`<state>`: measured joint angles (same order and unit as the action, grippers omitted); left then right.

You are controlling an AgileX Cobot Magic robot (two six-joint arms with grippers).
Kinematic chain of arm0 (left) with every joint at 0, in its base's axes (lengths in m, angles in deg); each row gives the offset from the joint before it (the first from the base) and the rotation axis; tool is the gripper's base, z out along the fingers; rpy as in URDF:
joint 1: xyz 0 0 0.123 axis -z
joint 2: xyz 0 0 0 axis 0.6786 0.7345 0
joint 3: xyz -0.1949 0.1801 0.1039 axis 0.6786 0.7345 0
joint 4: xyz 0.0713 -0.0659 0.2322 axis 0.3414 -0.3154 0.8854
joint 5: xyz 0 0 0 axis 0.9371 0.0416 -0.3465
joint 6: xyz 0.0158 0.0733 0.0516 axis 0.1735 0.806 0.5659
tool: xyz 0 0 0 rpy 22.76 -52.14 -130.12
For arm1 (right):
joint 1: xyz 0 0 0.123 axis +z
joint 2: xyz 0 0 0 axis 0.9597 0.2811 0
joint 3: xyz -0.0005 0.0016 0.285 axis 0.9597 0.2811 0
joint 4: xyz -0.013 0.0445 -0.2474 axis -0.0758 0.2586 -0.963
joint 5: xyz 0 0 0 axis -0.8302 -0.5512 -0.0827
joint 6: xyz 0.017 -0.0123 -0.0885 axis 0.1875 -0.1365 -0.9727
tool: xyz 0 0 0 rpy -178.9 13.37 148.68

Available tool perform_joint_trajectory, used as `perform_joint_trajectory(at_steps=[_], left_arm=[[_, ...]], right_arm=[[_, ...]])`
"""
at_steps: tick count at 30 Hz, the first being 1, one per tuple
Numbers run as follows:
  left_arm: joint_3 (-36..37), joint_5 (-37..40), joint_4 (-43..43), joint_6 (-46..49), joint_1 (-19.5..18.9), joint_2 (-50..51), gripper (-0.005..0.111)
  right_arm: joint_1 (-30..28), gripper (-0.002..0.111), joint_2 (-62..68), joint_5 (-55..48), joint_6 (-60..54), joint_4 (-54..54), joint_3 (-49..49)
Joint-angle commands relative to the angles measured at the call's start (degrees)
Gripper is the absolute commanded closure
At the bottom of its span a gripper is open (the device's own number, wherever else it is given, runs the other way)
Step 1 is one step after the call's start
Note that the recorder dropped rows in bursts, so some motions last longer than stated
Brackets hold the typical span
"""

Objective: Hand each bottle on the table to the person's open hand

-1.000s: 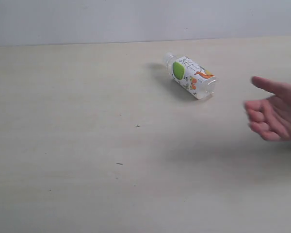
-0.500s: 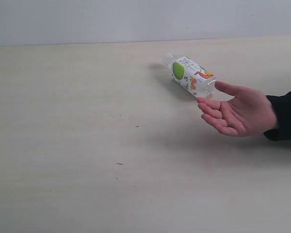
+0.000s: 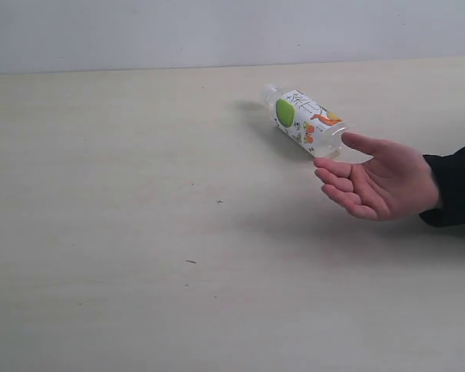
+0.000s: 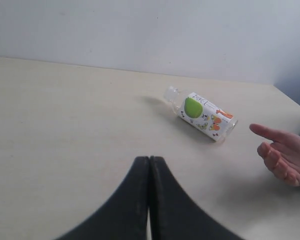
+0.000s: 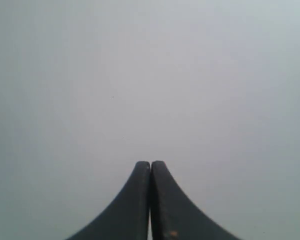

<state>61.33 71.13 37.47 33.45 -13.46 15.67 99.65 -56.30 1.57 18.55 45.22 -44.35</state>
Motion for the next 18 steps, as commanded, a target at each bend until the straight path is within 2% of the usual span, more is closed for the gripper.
perform_joint_trajectory(at_steps=[1, 8, 13, 18], left_arm=[[0.2, -0.2, -0.1, 0.4, -0.1, -0.2, 0.107], [0.2, -0.2, -0.1, 0.4, -0.1, -0.2, 0.107], [0.2, -0.2, -0.1, 0.4, -0.1, -0.2, 0.107], [0.2, -0.2, -0.1, 0.4, -0.1, -0.2, 0.107]], right_arm=[[0.0, 0.108, 10.3, -6.4, 0.1, 0.8, -10.4], [-0.6, 0.108, 33.4, -26.9, -9.8, 0.8, -31.6], [-3.5, 0.108, 43.9, -33.2, -9.5, 0.8, -38.4], [-4.1, 0.108, 53.8, -45.6, -10.4, -4.4, -48.2]])
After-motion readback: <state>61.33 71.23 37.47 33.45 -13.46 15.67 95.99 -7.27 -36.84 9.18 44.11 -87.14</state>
